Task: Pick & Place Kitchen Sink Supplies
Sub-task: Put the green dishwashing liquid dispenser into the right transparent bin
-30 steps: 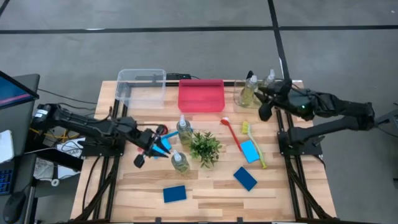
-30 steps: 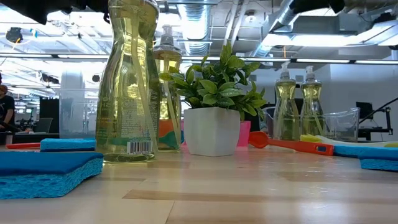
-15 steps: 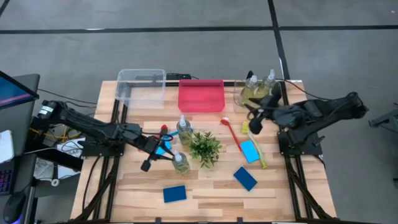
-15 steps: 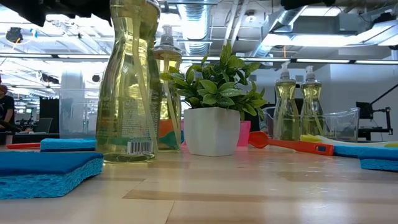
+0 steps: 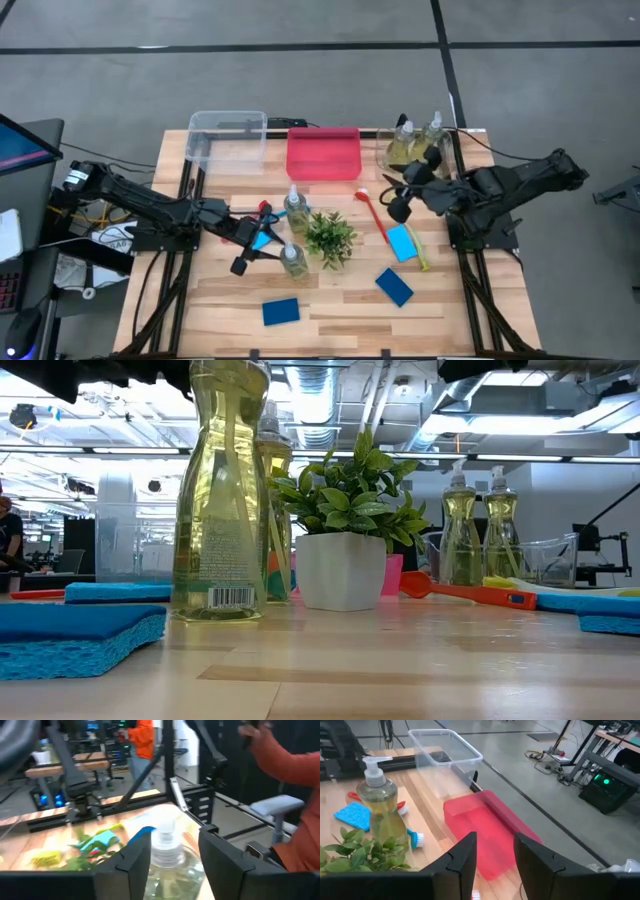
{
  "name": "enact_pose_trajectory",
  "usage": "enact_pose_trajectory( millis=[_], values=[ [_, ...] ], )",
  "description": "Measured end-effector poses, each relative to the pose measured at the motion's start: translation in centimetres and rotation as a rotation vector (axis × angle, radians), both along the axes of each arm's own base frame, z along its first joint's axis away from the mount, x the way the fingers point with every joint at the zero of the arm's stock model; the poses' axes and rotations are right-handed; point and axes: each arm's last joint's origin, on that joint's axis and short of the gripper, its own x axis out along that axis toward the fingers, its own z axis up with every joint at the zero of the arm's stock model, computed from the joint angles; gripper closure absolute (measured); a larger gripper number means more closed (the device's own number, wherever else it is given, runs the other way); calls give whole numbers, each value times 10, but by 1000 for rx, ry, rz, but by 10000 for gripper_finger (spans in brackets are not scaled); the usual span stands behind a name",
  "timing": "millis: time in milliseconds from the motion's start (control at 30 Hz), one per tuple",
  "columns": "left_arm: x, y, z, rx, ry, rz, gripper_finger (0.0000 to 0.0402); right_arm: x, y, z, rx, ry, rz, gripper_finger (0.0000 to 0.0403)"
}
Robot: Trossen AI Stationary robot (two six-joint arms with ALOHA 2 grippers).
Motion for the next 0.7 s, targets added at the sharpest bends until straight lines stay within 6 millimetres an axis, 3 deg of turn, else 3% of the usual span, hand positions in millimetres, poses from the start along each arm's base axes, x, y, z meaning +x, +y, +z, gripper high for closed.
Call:
enact_pose_trajectory(
  millis=[333, 700],
  values=[
    [3, 6, 0, -85, 27, 84, 210, 7, 2, -3, 3, 9, 1, 280],
    [13, 1, -10, -111, 38, 11, 210, 11, 4, -3, 1, 5, 10, 280]
  ],
)
